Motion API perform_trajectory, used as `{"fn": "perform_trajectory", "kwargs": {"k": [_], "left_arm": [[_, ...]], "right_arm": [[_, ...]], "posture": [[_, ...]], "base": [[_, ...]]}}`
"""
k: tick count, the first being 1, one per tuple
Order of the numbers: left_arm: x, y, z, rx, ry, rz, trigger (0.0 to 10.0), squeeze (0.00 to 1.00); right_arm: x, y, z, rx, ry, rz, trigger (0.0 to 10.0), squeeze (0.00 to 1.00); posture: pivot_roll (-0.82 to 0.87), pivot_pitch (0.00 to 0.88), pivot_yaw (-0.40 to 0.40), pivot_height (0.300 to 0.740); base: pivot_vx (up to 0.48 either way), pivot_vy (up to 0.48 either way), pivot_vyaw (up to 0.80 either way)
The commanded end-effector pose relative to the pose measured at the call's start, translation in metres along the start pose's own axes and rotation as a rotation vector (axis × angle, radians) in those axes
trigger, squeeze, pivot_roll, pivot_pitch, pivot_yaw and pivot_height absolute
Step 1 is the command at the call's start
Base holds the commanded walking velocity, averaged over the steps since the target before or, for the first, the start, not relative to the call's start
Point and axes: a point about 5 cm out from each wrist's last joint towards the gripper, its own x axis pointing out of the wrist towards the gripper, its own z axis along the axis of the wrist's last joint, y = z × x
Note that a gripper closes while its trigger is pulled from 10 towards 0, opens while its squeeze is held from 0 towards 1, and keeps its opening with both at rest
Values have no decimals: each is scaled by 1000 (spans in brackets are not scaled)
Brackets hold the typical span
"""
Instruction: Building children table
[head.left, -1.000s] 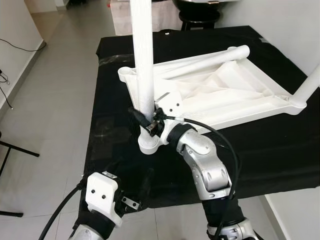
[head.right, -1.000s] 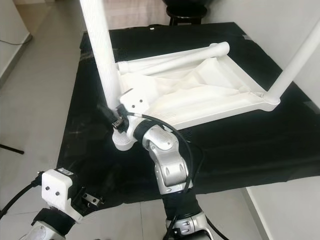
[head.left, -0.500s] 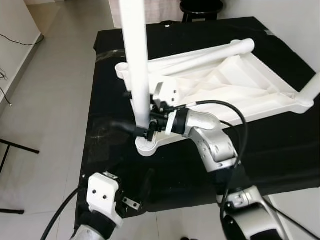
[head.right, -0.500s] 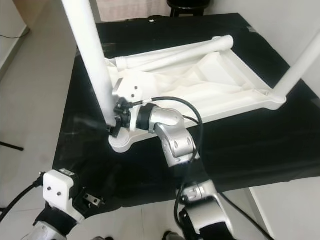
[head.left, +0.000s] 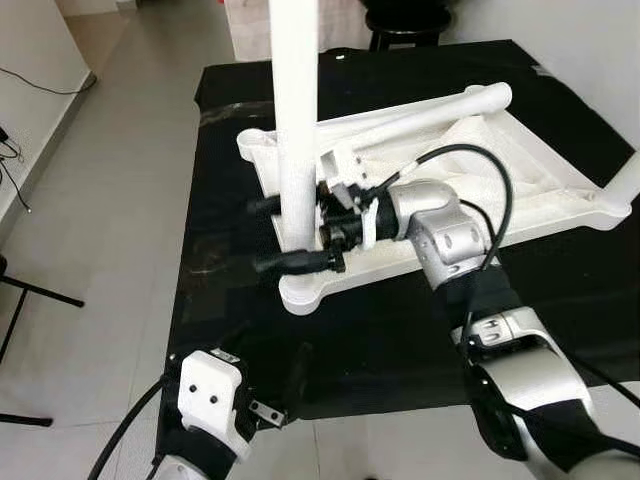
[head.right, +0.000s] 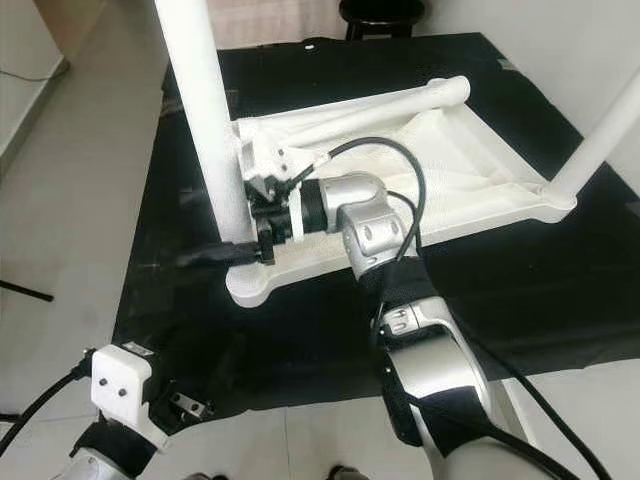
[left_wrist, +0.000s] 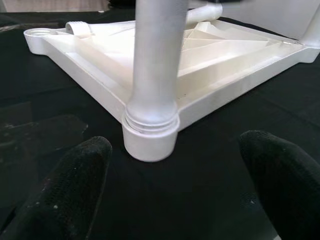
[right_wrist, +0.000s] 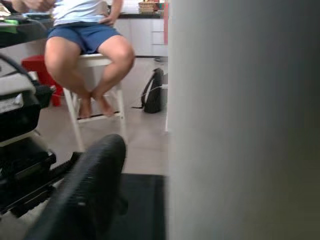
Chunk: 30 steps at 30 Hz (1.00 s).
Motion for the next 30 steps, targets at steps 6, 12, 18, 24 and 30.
{"fn": "perform_trajectory", "kwargs": {"k": [6, 12, 18, 24, 30], "left_arm": [[-2, -1, 1, 6, 9, 4, 10000, 0], [-2, -1, 1, 2, 8, 2, 10000, 0], [-4, 2, 3, 3, 7, 5, 10000, 0], [-2, 5, 2, 6, 8, -2, 10000, 0], [0, 5, 1, 4, 6, -5, 10000, 0]], "right_arm": [[3, 4, -9, 14, 22, 99, 0, 0], [-2, 3, -19, 22, 28, 10, 0, 0], [3, 19, -64, 143, 123, -792, 0, 0], [12, 75, -72, 196, 147, -1087, 0, 0], [11, 52, -70, 192, 132, -1050, 3569, 0]], "posture": [[90, 210, 10, 740], [69, 220, 8, 740], [49, 242, 7, 740], [30, 229, 20, 740], [33, 215, 11, 740]], "base": [[0, 0, 0], [0, 0, 0], [0, 0, 0], [0, 0, 0], [0, 0, 0]]}}
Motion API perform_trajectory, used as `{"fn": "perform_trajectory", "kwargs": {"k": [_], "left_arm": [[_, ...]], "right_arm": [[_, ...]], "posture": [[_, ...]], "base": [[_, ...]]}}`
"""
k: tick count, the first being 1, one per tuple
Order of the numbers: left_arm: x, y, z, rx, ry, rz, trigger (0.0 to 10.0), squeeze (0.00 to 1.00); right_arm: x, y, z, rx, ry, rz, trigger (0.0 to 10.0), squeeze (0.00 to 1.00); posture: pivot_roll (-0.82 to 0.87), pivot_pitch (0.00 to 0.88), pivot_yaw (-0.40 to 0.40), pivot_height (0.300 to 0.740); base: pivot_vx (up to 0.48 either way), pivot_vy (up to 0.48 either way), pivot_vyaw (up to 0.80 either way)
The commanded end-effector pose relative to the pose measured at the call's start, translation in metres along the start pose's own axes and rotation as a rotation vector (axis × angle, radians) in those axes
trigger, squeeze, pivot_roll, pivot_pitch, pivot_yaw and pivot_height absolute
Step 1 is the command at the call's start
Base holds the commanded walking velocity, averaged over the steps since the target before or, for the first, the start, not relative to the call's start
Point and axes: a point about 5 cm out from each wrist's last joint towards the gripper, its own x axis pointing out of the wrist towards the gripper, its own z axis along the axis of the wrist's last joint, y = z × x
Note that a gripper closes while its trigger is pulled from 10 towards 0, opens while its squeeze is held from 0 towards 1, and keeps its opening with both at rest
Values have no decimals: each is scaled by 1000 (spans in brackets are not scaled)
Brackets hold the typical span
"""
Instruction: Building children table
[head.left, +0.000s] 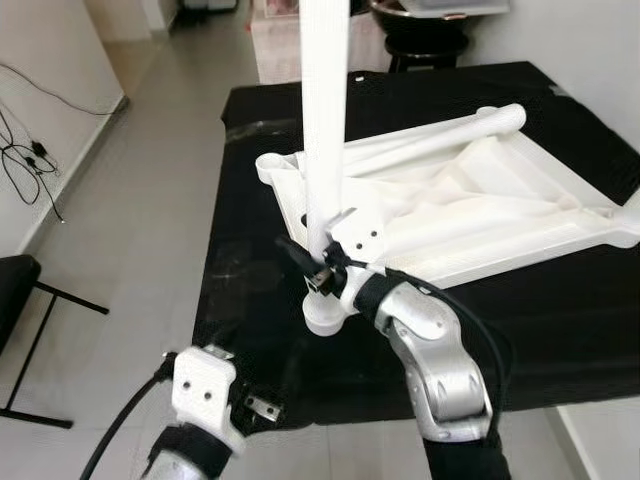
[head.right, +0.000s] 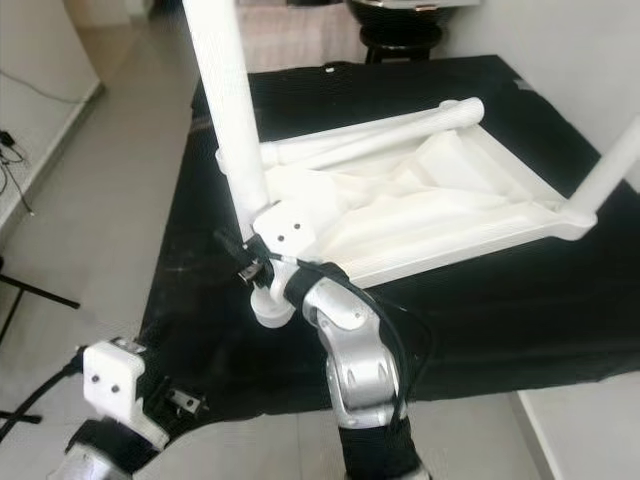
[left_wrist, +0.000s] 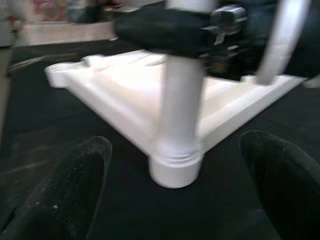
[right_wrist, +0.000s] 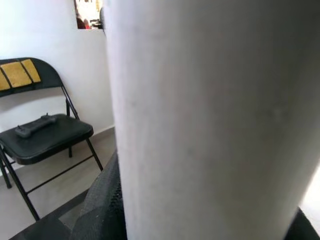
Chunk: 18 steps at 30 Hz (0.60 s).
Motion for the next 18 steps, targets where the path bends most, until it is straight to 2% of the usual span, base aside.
{"fn": "perform_trajectory", "kwargs": {"k": [1, 2, 3, 4, 5, 6, 7, 8, 10, 11, 12, 13, 14, 15, 17, 18], "left_arm": [[-2, 0, -8, -15, 38, -2, 10000, 0], [-2, 0, -8, -14, 37, -1, 10000, 0], [-2, 0, -8, -14, 37, -1, 10000, 0], [-2, 0, -8, -13, 35, 2, 10000, 0], [-2, 0, -8, -13, 35, 2, 10000, 0], [-1, 0, -8, -13, 34, 4, 10000, 0], [-1, 0, -8, -13, 34, 5, 10000, 0], [-1, 0, -8, -13, 34, 5, 10000, 0], [-1, 0, -8, -13, 35, 3, 10000, 0], [-1, 0, -8, -13, 35, 3, 10000, 0], [-1, 0, -8, -14, 36, 2, 10000, 0], [-2, -1, -7, -14, 35, 1, 10000, 0], [-2, -1, -7, -14, 35, 1, 10000, 0], [-2, -2, -7, -15, 35, 1, 10000, 0], [-3, -3, -6, -17, 35, 1, 10000, 0], [-3, -3, -6, -17, 35, 1, 10000, 0]], "right_arm": [[-2, -10, -33, 54, 151, -50, 3569, 0], [3, -12, -29, 54, 133, -25, 10000, 0], [3, -12, -29, 54, 133, -25, 10000, 0], [9, -15, -22, 71, 87, 18, 10000, 800], [9, -15, -22, 71, 87, 18, 10000, 800], [13, -13, -11, 101, 43, 103, 10000, 1000], [15, -9, 2, 129, -26, 266, 10000, 1000], [15, -9, 2, 129, -26, 266, 10000, 1000], [11, -4, 18, 150, -78, 440, 10000, 1000], [11, -4, 18, 150, -78, 440, 10000, 1000], [9, -8, 21, 104, -87, 511, 10000, 0], [8, -13, 20, 76, -80, 593, 10000, 0], [8, -13, 20, 76, -80, 593, 10000, 0], [6, -18, 18, 67, -60, 702, 10000, 0], [1, -24, 16, 69, -42, 834, 10000, 0], [1, -24, 16, 69, -42, 834, 10000, 0]], "posture": [[33, 215, 11, 740], [32, 213, 10, 740], [32, 213, 10, 740], [34, 210, 9, 740], [34, 210, 9, 740], [36, 207, 9, 740], [37, 204, 10, 740], [37, 204, 10, 740], [43, 203, 11, 740], [43, 203, 11, 740], [45, 203, 10, 740], [52, 206, 10, 740], [52, 206, 10, 740], [56, 211, 11, 740], [65, 216, 14, 740], [65, 216, 14, 740]], "base": [[0, 0, 0], [0, 0, 0], [0, 0, 0], [0, 0, 0], [0, 0, 0], [0, 0, 0], [0, 0, 0], [0, 0, 0], [0, 0, 0], [0, 0, 0], [0, 0, 0], [0, 0, 0], [0, 0, 0], [0, 0, 0], [0, 0, 0], [0, 0, 0]]}}
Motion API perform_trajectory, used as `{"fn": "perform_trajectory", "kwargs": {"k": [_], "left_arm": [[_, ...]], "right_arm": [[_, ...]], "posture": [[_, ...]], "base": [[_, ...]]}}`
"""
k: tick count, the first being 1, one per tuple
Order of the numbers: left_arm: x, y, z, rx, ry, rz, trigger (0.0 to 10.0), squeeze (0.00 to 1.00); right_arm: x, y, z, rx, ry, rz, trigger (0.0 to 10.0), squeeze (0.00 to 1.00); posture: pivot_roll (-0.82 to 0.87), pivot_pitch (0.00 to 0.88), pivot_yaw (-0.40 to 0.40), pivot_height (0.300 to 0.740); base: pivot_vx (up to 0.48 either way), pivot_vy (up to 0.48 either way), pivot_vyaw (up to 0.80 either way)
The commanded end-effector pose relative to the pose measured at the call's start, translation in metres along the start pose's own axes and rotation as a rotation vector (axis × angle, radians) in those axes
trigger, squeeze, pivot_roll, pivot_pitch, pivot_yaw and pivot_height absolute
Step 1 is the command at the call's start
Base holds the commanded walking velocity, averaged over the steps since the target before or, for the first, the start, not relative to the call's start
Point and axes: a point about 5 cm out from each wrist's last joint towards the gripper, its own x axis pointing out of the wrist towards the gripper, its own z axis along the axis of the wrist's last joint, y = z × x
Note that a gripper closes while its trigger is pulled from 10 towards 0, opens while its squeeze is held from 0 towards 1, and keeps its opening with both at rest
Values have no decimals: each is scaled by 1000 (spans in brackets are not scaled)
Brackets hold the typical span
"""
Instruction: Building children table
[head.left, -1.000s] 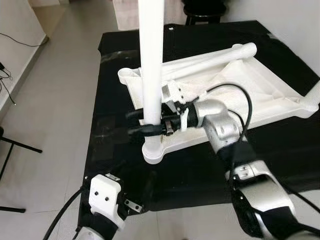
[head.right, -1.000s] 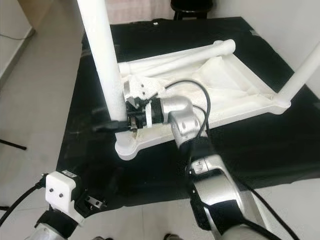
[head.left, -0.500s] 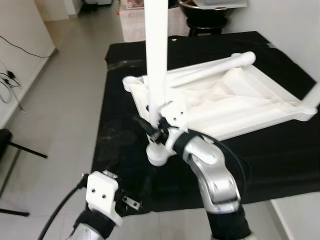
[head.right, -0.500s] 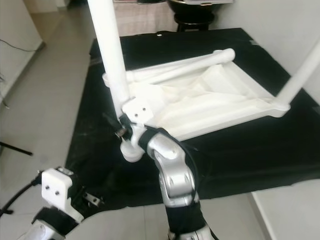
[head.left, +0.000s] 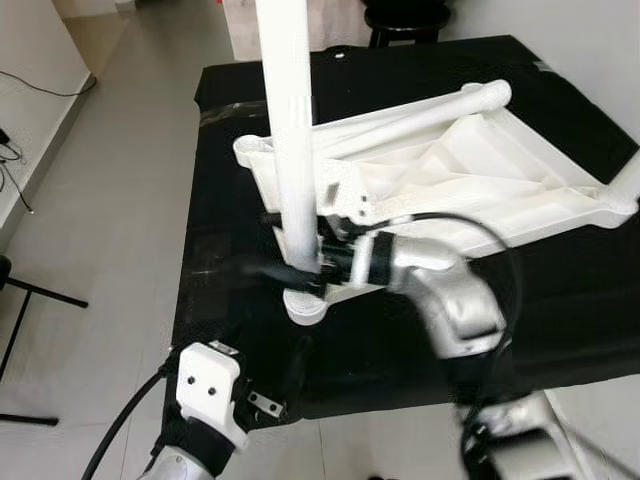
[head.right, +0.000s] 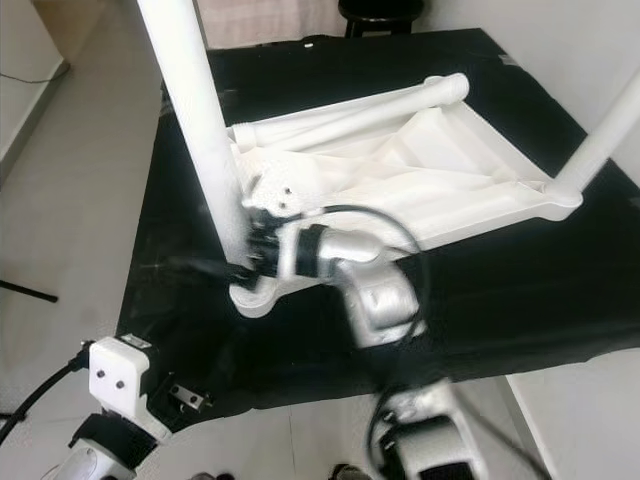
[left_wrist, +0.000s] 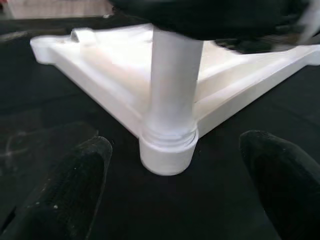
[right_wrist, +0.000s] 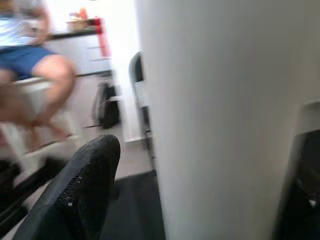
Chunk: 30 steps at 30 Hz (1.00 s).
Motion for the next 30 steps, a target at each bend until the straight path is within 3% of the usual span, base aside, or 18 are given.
{"fn": "perform_trajectory", "kwargs": {"k": [1, 10, 11, 13, 14, 15, 16, 21, 25, 27, 29, 30], "left_arm": [[-2, -3, 0, -3, 10, -3, 10000, 0], [-7, -7, 3, -11, 16, -8, 10000, 0], [-9, -9, 5, -15, 21, -11, 10000, 0], [-9, -9, 5, -15, 21, -11, 10000, 0], [-11, -10, 6, -19, 24, -14, 10000, 0], [-11, -10, 6, -19, 24, -14, 10000, 0], [-12, -12, 7, -23, 27, -15, 10000, 0], [-14, -13, 8, -28, 31, -17, 10000, 0], [-13, -13, 7, -30, 32, -16, 10000, 0], [-12, -12, 7, -32, 30, -13, 10000, 0], [-12, -12, 7, -32, 30, -13, 10000, 0], [-11, -12, 7, -33, 30, -13, 10000, 0]], "right_arm": [[4, 4, -2, 1, -17, 116, 10000, 0], [7, -19, 1, 48, -40, 78, 10000, 0], [10, -23, 4, 60, -48, 101, 9176, 0], [10, -23, 4, 60, -48, 101, 9176, 0], [11, -25, 6, 60, -46, 135, 6235, 0], [11, -25, 6, 60, -46, 135, 6235, 0], [12, -25, 8, 56, -46, 167, 0, 0], [10, -26, 13, 38, -42, 233, 0, 0], [6, -29, 13, 20, -54, 216, 0, 0], [0, -29, 9, 5, -70, 110, 0, 0], [0, -29, 9, 5, -70, 110, 0, 0], [-4, -28, 3, -6, -65, 3, 0, 0]], "posture": [[73, 221, 13, 740], [96, 257, 21, 740], [104, 271, 21, 740], [104, 271, 21, 740], [102, 284, 17, 740], [102, 284, 17, 740], [99, 291, 14, 740], [92, 297, 9, 740], [81, 294, 10, 740], [66, 290, 9, 740], [66, 290, 9, 740], [54, 287, 6, 740]], "base": [[0, 0, 0], [0, 0, 0], [0, 0, 0], [0, 0, 0], [0, 0, 0], [0, 0, 0], [0, 0, 0], [0, 0, 0], [0, 0, 0], [0, 0, 0], [0, 0, 0], [0, 0, 0]]}}
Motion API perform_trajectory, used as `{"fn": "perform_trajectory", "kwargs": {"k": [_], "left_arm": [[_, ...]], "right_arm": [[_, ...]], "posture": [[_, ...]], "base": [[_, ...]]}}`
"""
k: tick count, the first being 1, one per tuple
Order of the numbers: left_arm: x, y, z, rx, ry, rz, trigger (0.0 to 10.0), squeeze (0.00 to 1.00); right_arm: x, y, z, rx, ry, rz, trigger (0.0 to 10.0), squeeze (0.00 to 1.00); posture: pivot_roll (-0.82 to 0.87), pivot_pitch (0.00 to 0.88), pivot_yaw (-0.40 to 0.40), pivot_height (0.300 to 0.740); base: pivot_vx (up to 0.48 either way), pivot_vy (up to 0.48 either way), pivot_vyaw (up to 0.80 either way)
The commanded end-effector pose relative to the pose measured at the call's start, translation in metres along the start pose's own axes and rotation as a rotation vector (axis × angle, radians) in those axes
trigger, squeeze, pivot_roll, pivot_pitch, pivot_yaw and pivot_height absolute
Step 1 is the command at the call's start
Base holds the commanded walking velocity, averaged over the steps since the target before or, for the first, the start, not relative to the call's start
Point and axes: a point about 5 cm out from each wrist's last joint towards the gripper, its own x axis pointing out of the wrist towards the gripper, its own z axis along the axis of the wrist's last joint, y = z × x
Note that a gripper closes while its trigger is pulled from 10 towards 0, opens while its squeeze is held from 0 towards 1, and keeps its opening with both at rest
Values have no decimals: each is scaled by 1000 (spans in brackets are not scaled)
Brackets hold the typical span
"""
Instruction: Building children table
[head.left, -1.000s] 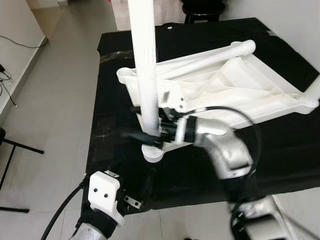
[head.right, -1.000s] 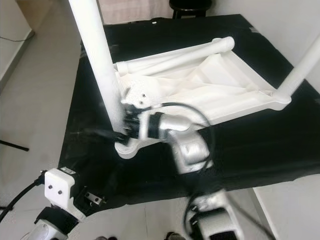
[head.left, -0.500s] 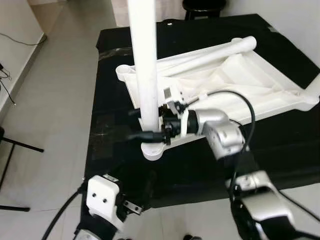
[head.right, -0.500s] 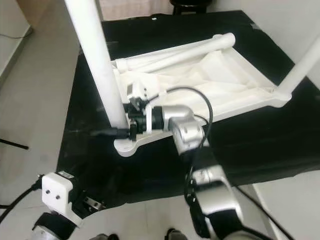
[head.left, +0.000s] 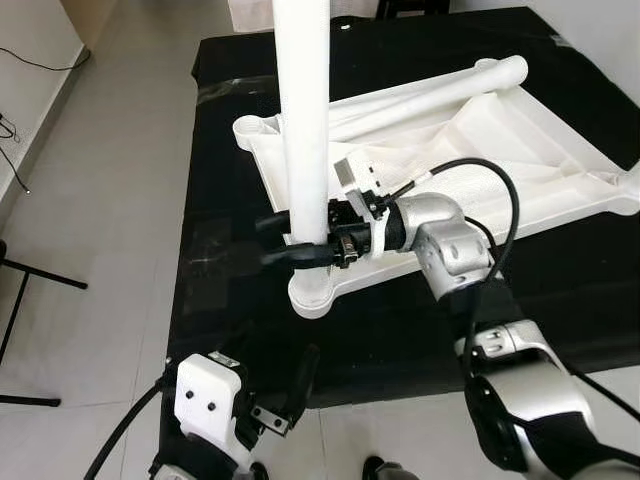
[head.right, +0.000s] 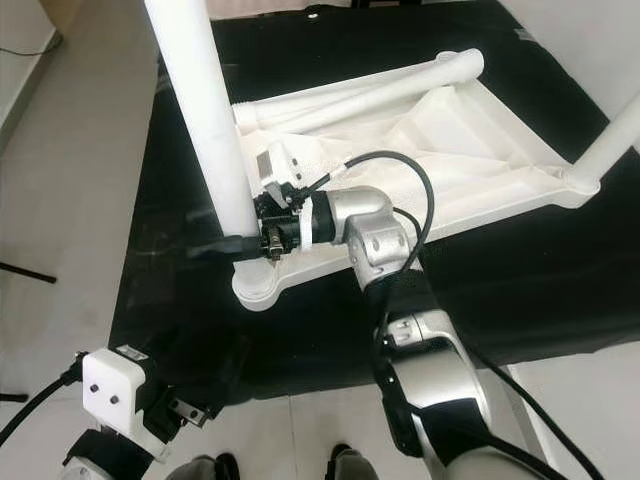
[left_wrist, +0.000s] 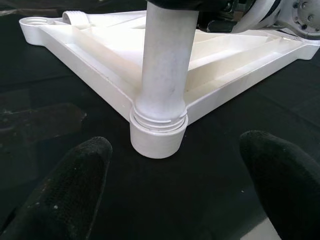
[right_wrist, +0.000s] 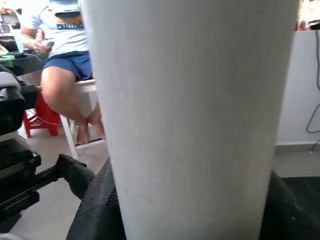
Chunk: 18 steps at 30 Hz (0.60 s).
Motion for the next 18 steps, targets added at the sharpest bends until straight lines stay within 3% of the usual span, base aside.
{"fn": "perform_trajectory", "kwargs": {"k": [1, 2, 3, 4, 5, 6, 7, 9, 14, 15, 18], "left_arm": [[-2, 0, -4, -6, 27, 0, 10000, 0], [-1, 1, -4, -7, 26, -1, 10000, 0], [-1, 3, -4, -6, 26, -2, 10000, 0], [0, 5, -4, -5, 26, -3, 10000, 0], [0, 5, -4, -5, 26, -3, 10000, 0], [0, 6, -4, -5, 25, -3, 10000, 0], [0, 6, -4, -5, 25, -3, 10000, 0], [4, 10, -7, -1, 24, -9, 10000, 0], [5, 11, -8, 0, 24, -11, 10000, 0], [6, 11, -8, 3, 21, -10, 10000, 0], [7, 12, -8, 7, 17, -2, 10000, 0]], "right_arm": [[-8, 0, -16, 58, -17, -136, 0, 0], [-10, 3, -27, 91, 10, -332, 0, 0], [-14, 8, -44, 74, 113, -679, 0, 0], [-21, 25, -58, 106, 163, -932, 0, 0], [-21, 25, -58, 106, 163, -932, 0, 0], [-24, 41, -66, 148, 195, -1067, 0, 0], [-24, 41, -66, 148, 195, -1067, 0, 0], [-1, 66, -72, 145, 215, -1001, 0, 0], [3, 64, -72, 134, 208, -971, 0, 0], [7, 58, -70, 130, 202, -947, 10000, 0], [12, 52, -68, 139, 172, -899, 10000, 0]], "posture": [[54, 287, 6, 740], [40, 287, 6, 740], [29, 283, 10, 740], [13, 283, 16, 740], [13, 283, 16, 740], [13, 278, 22, 740], [13, 278, 22, 740], [0, 246, 35, 740], [4, 243, 32, 740], [7, 231, 25, 740], [7, 229, 24, 740]], "base": [[0, 0, 0], [0, 0, 0], [0, 0, 0], [0, 0, 0], [0, 0, 0], [0, 0, 0], [0, 0, 0], [0, 0, 0], [0, 0, 0], [0, 0, 0], [0, 0, 0]]}}
